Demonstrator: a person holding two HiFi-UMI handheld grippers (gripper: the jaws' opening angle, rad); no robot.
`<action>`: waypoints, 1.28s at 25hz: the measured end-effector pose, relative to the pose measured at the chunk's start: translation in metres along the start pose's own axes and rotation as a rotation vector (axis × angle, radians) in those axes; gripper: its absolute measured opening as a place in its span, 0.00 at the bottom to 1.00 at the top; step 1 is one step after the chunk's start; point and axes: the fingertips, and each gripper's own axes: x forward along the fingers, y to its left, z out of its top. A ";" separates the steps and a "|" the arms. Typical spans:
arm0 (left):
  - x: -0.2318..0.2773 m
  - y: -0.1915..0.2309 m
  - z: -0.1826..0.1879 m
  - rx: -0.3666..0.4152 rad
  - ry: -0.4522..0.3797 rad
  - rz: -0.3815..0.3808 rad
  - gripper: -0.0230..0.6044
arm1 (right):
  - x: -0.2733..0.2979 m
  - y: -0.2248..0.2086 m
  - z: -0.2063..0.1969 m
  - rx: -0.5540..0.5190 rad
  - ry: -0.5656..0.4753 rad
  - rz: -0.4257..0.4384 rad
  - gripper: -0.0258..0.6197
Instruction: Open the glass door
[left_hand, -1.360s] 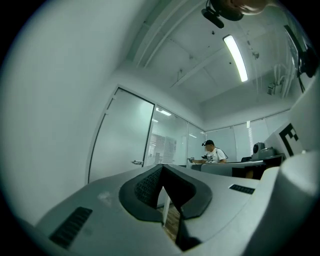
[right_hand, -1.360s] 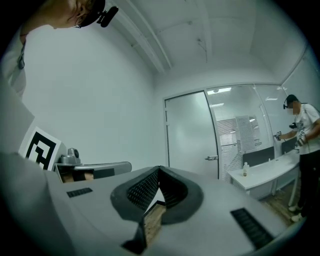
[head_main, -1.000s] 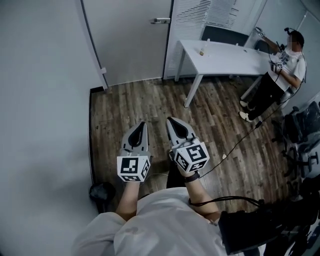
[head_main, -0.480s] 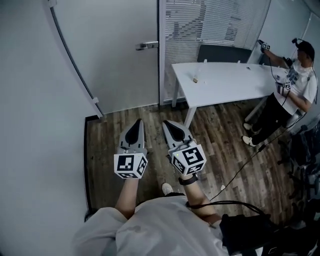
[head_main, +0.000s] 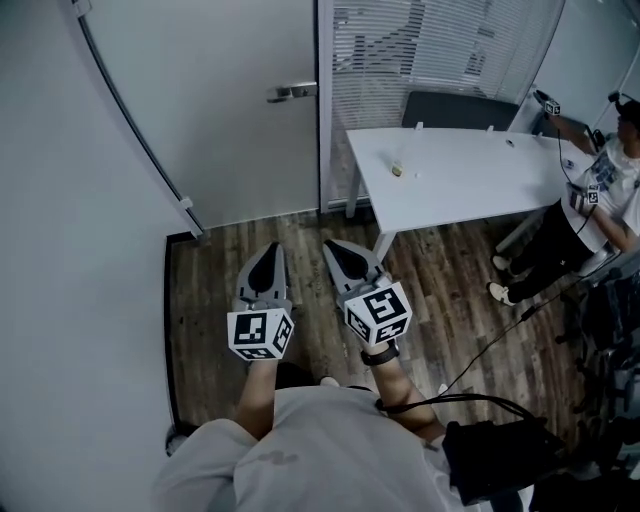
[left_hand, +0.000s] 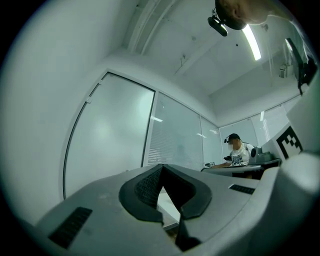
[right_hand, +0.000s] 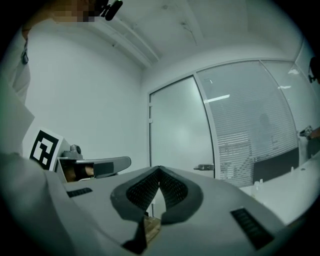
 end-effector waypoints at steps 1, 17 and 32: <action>0.013 0.011 0.001 0.001 -0.001 0.004 0.03 | 0.015 -0.005 0.002 -0.006 -0.002 0.003 0.03; 0.202 0.191 -0.012 0.101 0.017 -0.181 0.03 | 0.260 -0.075 0.034 -0.079 -0.150 -0.158 0.03; 0.348 0.228 -0.086 -0.031 0.129 -0.282 0.03 | 0.361 -0.179 -0.004 -0.111 -0.067 -0.154 0.03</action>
